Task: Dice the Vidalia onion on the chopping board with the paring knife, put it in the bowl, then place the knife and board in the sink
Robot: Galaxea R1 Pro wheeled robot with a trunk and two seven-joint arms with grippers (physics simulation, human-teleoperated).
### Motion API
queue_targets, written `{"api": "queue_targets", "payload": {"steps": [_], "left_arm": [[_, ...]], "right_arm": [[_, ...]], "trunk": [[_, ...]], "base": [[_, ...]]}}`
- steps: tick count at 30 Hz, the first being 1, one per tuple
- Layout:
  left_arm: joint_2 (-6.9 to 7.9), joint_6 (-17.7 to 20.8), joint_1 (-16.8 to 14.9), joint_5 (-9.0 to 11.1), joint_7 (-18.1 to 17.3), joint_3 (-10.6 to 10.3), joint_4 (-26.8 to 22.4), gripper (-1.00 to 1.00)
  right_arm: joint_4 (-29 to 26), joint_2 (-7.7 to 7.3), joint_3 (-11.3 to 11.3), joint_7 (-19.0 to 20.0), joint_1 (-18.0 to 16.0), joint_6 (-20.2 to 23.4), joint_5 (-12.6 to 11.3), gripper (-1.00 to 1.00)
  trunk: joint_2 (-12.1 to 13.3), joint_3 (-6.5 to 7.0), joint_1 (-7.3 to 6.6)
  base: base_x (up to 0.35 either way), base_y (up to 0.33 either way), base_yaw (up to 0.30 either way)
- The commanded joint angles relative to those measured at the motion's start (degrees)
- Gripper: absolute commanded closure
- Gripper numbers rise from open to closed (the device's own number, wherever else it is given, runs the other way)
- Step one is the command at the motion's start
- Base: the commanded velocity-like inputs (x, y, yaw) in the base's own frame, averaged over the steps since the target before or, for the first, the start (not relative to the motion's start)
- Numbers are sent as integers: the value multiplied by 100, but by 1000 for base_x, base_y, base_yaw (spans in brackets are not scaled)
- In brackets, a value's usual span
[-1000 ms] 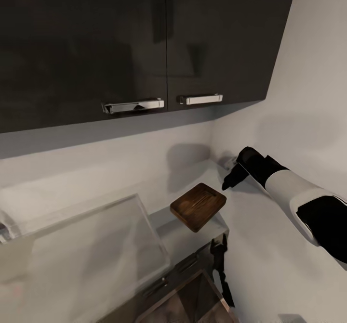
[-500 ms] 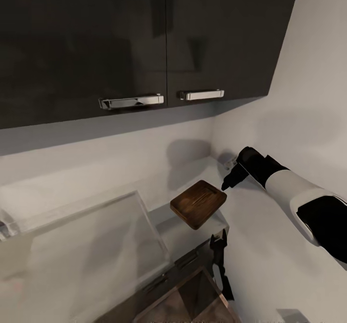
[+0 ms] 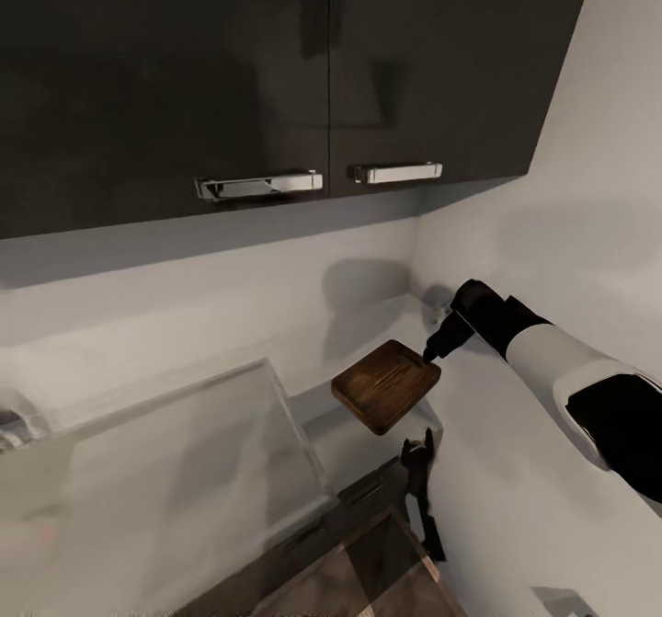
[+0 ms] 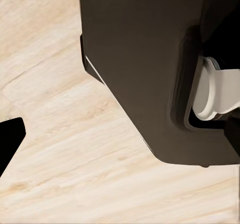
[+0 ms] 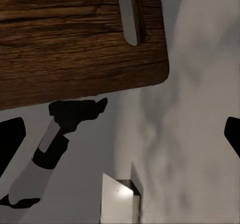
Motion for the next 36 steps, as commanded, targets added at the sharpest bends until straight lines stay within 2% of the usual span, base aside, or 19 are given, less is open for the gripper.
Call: {"api": "queue_targets", "payload": {"steps": [1, 13, 36], "left_arm": [[0, -1, 1, 1, -7, 2, -9, -100], [0, -1, 1, 1, -7, 2, -9, -100], [-5, -1, 1, 1, -7, 2, -9, -100]], "right_arm": [[-19, -4, 5, 54, -2, 11, 59, -100], [-126, -26, -4, 39, -2, 19, 59, -100], [-141, -38, -5, -56, -2, 20, 59, -100]], "trunk": [[-11, -18, 3], [-11, -76, 3], [-11, -82, 3]], "base": [[0, 0, 195], [0, 0, 161], [0, 0, 9]]}}
